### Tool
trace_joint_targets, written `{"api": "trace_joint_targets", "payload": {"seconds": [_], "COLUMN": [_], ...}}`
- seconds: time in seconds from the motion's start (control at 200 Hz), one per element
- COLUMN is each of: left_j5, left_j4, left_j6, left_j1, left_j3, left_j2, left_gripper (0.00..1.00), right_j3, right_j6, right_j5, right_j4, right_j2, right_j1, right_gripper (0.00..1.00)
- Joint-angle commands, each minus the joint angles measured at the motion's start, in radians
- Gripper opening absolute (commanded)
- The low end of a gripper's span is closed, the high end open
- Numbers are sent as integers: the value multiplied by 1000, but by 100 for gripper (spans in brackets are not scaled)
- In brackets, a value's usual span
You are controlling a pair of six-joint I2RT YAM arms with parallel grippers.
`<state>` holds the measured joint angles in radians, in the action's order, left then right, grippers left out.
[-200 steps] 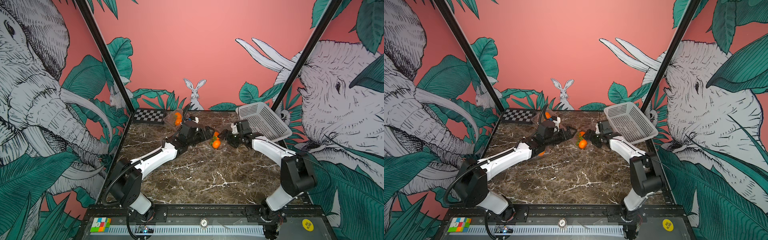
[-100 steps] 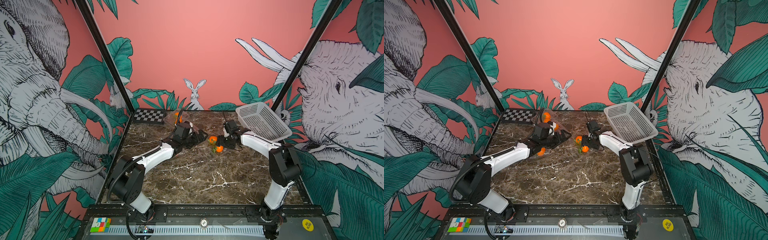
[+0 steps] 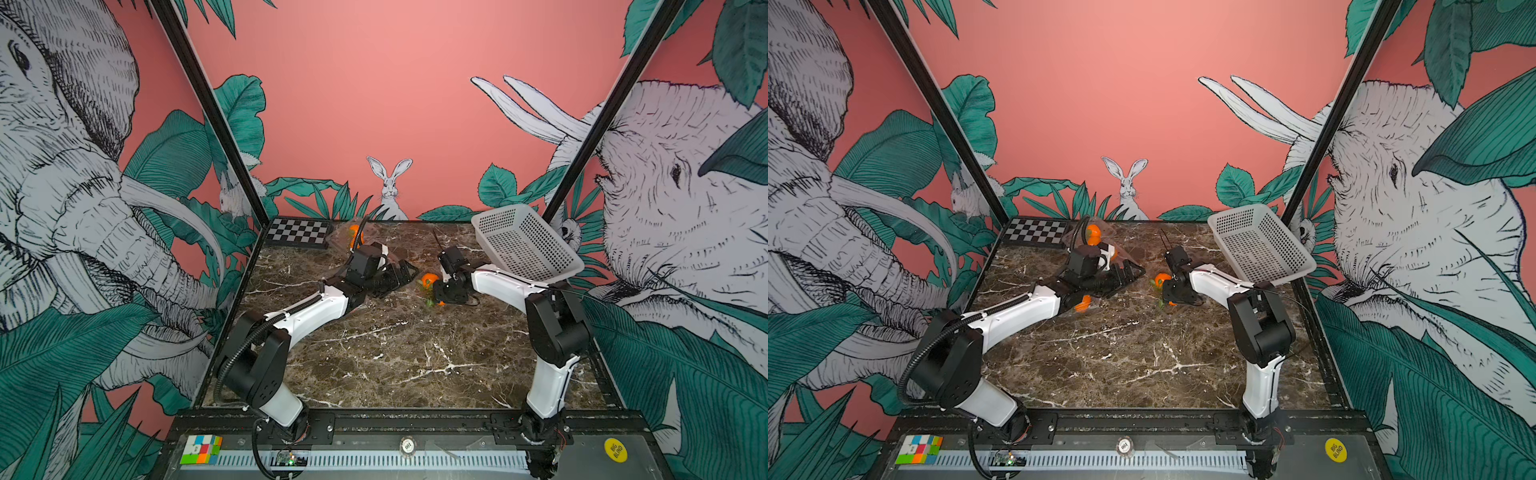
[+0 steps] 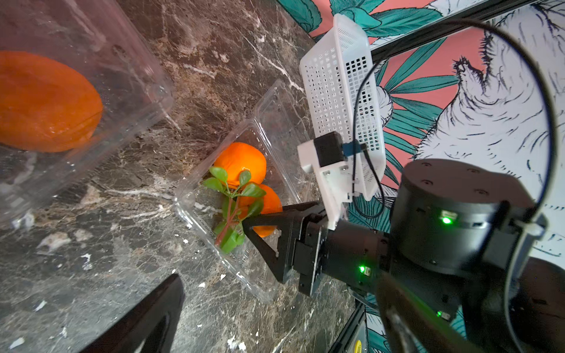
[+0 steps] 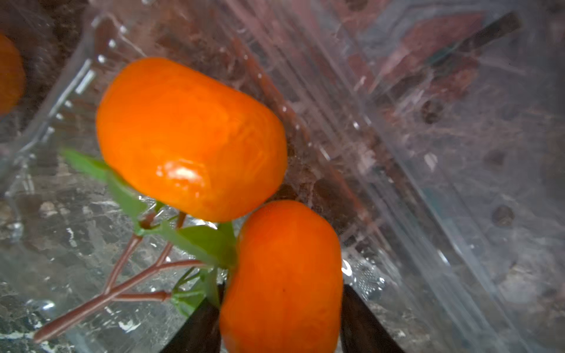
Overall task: Take oranges out of containers
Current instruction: Pick up the orange from the packing box, then place the orange in the basket.
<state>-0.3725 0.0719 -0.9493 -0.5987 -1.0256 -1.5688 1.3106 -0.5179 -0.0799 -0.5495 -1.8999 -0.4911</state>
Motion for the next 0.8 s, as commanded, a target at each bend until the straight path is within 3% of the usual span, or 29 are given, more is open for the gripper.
{"api": "trace_joint_targets", "payload": {"seconds": [0.0, 0.115, 0.54, 0.795], "left_j5": [-11, -3, 39, 46], "left_j4": [0, -30, -93, -135], "left_j6": [7, 36, 128, 183], "left_j1": [0, 0, -19, -86], "left_j3": [19, 0, -146, -320], "left_j2": [29, 42, 50, -46], "left_gripper": [99, 99, 99, 99], "right_j3": [27, 28, 187, 244], "right_j6": [16, 13, 26, 19], "right_j5": [25, 36, 51, 22], "right_j4": [-21, -27, -138, -132], "right_j2": [-2, 56, 218, 242], "right_j1": [-6, -6, 20, 224], "right_gripper": [50, 42, 40, 40]}}
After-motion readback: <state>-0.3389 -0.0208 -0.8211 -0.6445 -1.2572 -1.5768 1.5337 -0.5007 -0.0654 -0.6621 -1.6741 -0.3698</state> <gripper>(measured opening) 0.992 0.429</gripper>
